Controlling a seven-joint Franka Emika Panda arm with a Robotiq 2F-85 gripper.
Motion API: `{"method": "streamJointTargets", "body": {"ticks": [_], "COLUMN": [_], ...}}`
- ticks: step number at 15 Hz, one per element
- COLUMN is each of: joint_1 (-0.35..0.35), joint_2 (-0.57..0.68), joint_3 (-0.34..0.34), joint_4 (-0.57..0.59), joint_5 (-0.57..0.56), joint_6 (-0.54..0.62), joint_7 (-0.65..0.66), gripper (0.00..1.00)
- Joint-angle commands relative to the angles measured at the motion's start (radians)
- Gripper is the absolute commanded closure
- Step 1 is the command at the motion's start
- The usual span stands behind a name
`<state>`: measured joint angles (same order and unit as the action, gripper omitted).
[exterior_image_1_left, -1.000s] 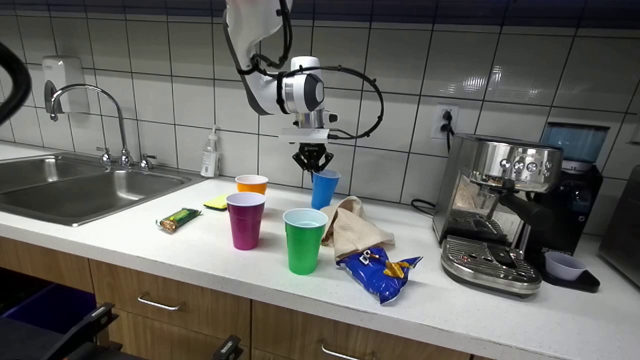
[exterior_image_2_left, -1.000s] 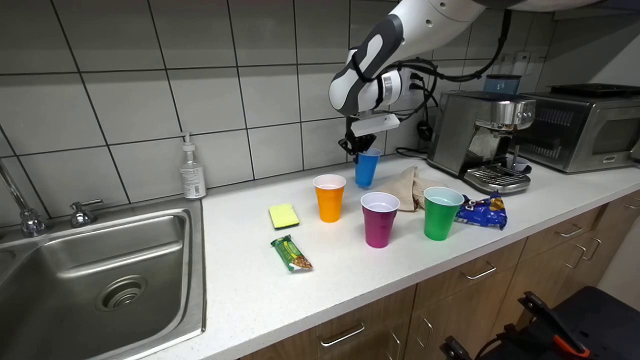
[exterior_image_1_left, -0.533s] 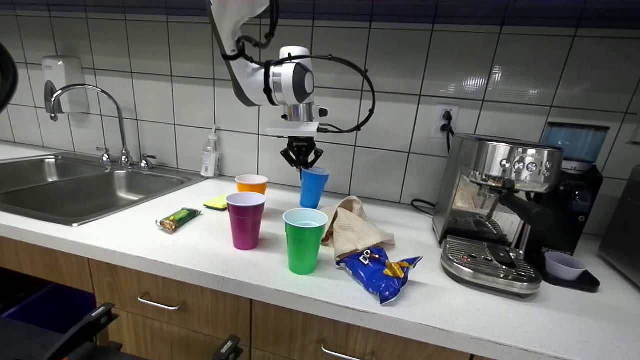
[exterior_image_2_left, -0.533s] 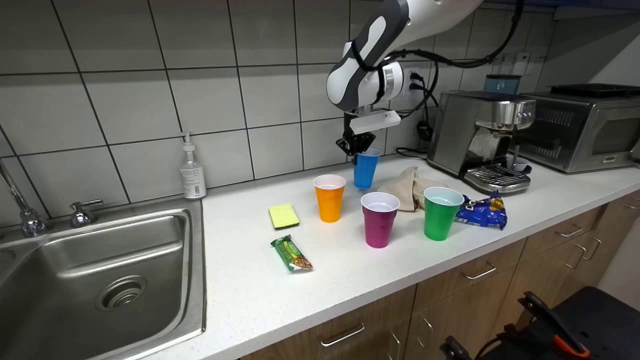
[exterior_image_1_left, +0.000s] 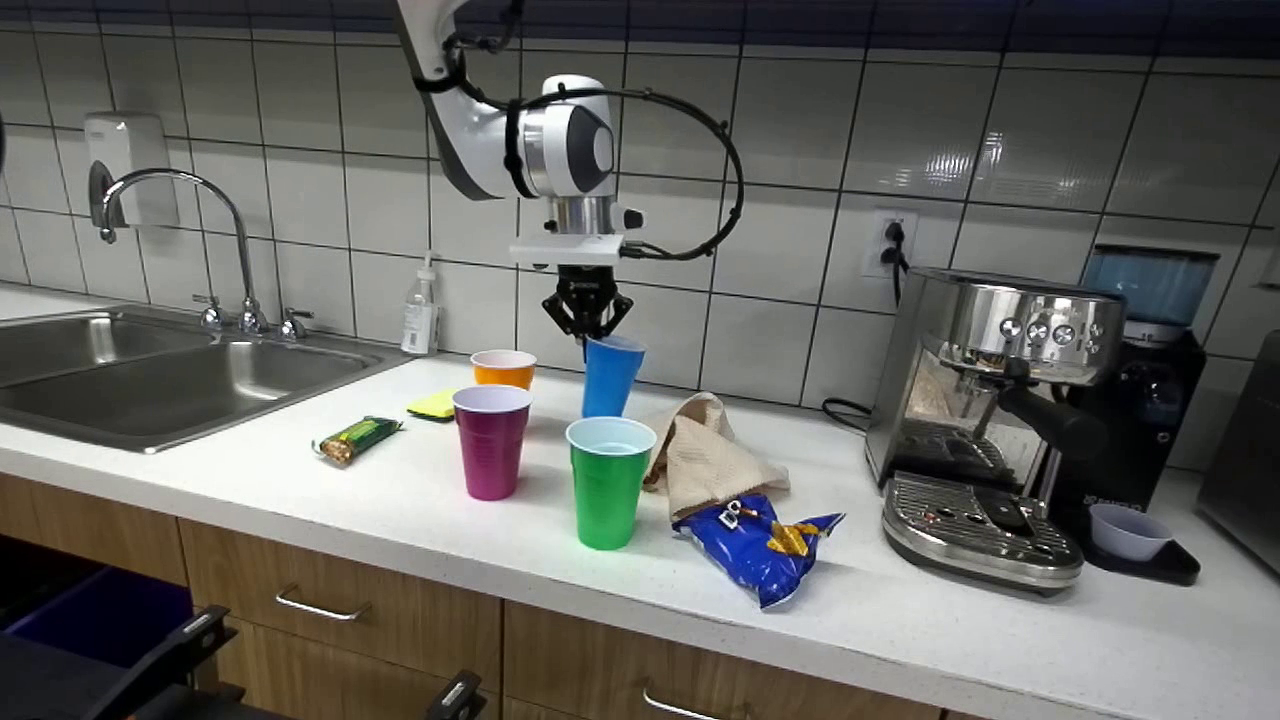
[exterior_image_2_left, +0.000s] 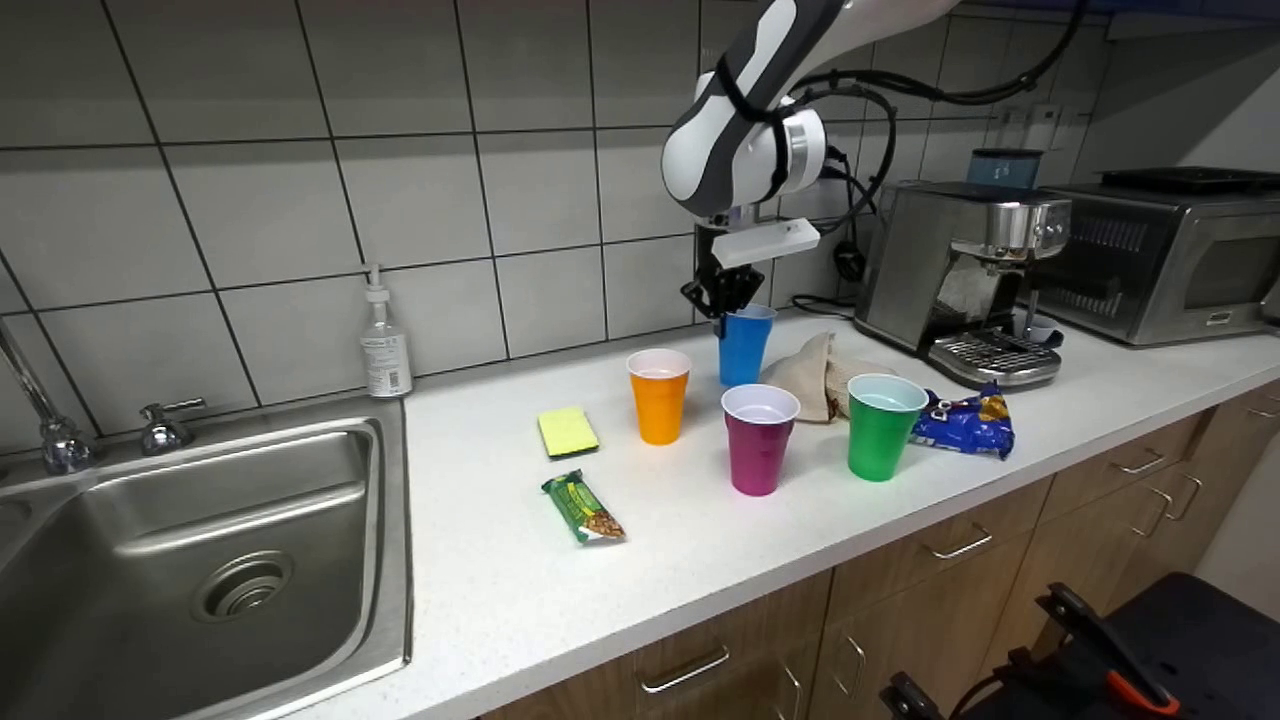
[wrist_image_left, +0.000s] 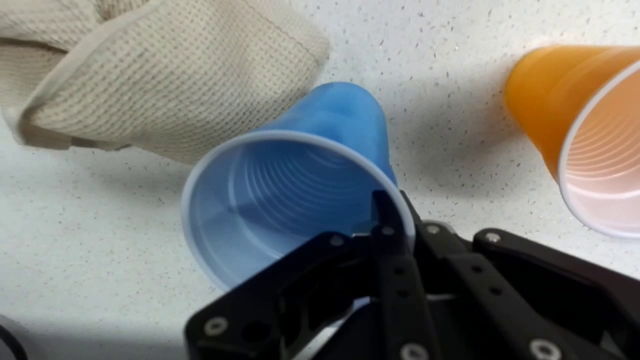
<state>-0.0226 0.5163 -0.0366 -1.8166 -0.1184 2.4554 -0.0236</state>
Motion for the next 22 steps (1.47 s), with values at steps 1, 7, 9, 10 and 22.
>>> {"method": "streamJointTargets", "body": {"ticks": [1, 7, 9, 10, 22], "joint_1": [0.001, 0.000, -0.001, 0.000, -0.003], "joint_2": [-0.101, -0.203, -0.237, -0.255, -0.448], "joint_3": [0.002, 0.002, 0.001, -0.001, -0.009], "joint_4": [-0.119, -0.240, -0.275, -0.296, -0.480], "joint_5": [-0.003, -0.006, -0.009, -0.014, -0.058], "joint_6": [0.024, 0.052, 0.060, 0.068, 0.101], "joint_7": [-0.020, -0.028, -0.032, -0.030, -0.028], "gripper": [1.00, 1.00, 1.00, 1.00, 1.00]}}
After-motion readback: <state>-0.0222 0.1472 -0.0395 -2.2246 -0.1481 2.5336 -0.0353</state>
